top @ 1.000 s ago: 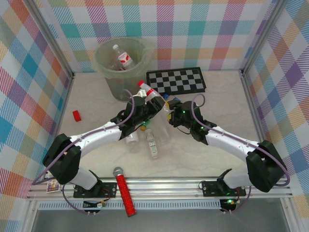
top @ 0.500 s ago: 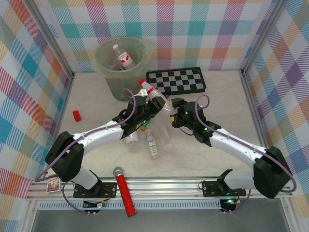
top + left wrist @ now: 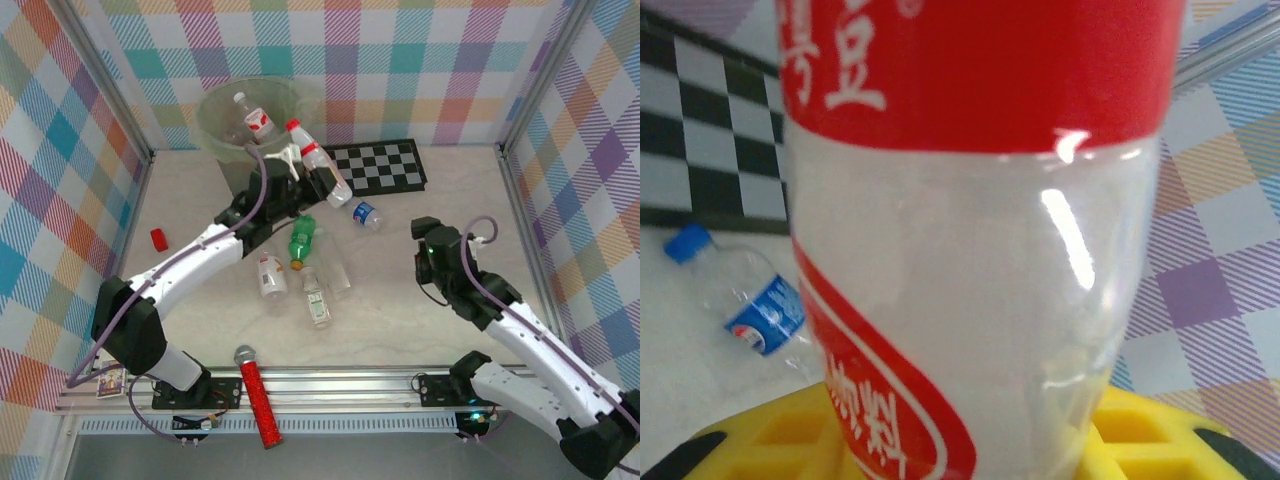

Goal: Put the plastic bottles in the bin

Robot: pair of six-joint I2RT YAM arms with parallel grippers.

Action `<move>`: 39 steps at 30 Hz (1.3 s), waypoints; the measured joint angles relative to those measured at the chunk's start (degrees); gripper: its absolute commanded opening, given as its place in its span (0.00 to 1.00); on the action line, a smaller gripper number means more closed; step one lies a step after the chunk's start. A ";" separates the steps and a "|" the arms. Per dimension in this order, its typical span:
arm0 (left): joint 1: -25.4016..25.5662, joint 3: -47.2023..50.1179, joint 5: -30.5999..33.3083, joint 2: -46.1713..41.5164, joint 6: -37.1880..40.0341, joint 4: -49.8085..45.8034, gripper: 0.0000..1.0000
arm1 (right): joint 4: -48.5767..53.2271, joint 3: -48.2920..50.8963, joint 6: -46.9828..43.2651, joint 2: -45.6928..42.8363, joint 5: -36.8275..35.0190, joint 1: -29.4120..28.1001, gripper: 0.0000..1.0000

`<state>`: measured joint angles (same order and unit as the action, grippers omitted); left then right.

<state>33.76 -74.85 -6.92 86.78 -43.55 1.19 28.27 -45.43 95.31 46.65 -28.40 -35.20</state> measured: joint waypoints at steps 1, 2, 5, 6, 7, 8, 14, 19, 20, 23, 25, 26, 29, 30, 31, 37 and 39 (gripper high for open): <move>-0.96 -2.03 -0.31 0.00 1.79 -1.73 0.39 | 1.44 0.17 -0.48 -1.09 -0.70 0.02 0.80; -2.08 -4.17 -0.70 0.00 3.72 -3.45 0.38 | 2.75 0.61 -1.29 -2.19 -1.25 0.00 0.80; -5.77 -10.03 -1.73 0.00 8.20 -7.50 0.37 | 4.96 2.29 -4.81 -3.72 -1.81 0.07 0.81; -7.26 -11.61 -2.49 0.00 9.18 -8.37 0.37 | 5.29 2.89 -6.23 -3.76 -1.60 0.07 0.81; -8.59 -12.68 -2.84 0.00 9.90 -8.96 0.37 | 5.38 3.50 -7.65 -3.74 -1.31 0.07 0.81; -10.21 -13.81 -3.37 0.00 10.71 -9.66 0.36 | 5.22 4.22 -9.11 -3.63 -0.68 0.07 0.81; -18.58 -22.36 -4.55 2.67 14.88 -14.71 0.34 | 2.78 8.09 -17.66 -3.54 4.44 0.07 0.82; -23.39 -30.49 -5.33 8.13 16.44 -15.69 0.32 | 0.48 9.35 -23.54 -2.75 8.00 0.07 0.83; -24.06 -31.95 -5.46 9.33 16.65 -15.91 0.32 | 0.24 9.44 -24.41 -2.49 8.61 0.07 0.83; -25.62 -37.88 -5.55 14.21 17.40 -17.42 0.32 | -0.11 9.46 -26.47 -1.77 10.14 0.07 0.83; -26.10 -43.43 -5.70 18.53 17.94 -19.12 0.32 | -0.24 9.46 -27.30 -1.29 11.17 0.07 0.84; -26.21 -46.99 -5.92 21.22 18.16 -20.72 0.32 | -0.24 9.46 -27.71 -1.05 11.63 0.07 0.84; -26.40 -56.35 -6.54 28.74 18.95 -24.63 0.32 | -0.28 9.49 -28.61 -0.61 12.81 0.07 0.84; -26.40 -58.99 -6.95 31.06 18.99 -26.10 0.32 | -0.28 9.51 -28.76 -0.57 13.11 0.07 0.84; -26.40 -60.92 -7.34 32.96 18.97 -27.23 0.32 | -0.28 9.51 -28.92 -0.57 13.33 0.07 0.84; -26.40 -62.55 -11.30 39.28 17.66 -32.26 0.32 | -0.28 9.51 -29.88 -0.63 14.10 0.07 0.84; -26.34 -62.27 -13.20 40.54 17.16 -33.44 0.34 | -0.28 9.51 -30.18 -0.61 14.16 0.07 0.84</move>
<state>7.42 -137.12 -20.12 127.33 -26.39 -32.25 27.99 -35.92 65.12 46.04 -14.24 -35.14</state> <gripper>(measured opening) 0.325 0.842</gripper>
